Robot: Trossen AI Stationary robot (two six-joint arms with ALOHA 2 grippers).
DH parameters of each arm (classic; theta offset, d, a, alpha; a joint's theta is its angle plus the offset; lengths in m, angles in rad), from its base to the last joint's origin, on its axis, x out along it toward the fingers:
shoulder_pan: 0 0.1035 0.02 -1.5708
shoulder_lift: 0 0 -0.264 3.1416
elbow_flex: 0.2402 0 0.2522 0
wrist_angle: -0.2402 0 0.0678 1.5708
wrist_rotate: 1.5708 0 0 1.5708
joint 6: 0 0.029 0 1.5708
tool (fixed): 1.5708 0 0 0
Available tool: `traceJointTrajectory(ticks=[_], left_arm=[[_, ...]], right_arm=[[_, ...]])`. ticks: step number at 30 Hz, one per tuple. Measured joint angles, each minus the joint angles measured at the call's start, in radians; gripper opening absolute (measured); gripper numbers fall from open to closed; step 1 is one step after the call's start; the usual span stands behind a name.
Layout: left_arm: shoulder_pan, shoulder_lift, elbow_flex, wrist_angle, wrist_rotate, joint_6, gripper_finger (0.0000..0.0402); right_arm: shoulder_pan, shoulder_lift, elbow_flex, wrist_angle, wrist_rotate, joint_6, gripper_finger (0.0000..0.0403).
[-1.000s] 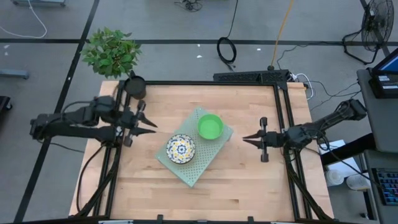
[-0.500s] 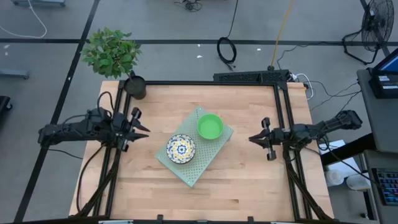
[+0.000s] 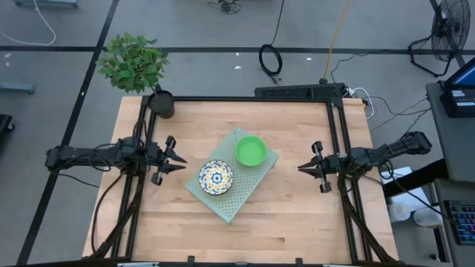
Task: Pick & Place Mini bowls
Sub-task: Return to Home Position
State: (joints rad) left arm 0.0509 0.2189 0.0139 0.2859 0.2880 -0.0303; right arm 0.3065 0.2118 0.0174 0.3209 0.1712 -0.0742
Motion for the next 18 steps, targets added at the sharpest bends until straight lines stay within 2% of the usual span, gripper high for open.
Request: traceJointTrajectory(ticks=[5,10,18], left_arm=[[0.0,0.006,0.001,0.0,-0.002,0.0,0.0093],[0.0,0.006,0.001,0.002,-0.002,-0.001,0.0093],[0.0,0.006,0.001,0.002,-0.002,-0.001,0.0093]], right_arm=[[0.0,0.002,-0.001,-0.112,0.092,-0.038,0.0018],[0.0,0.003,-0.001,-0.187,0.09,0.015,0.0018],[0.0,0.003,-0.002,-0.172,0.09,0.031,0.0018]])
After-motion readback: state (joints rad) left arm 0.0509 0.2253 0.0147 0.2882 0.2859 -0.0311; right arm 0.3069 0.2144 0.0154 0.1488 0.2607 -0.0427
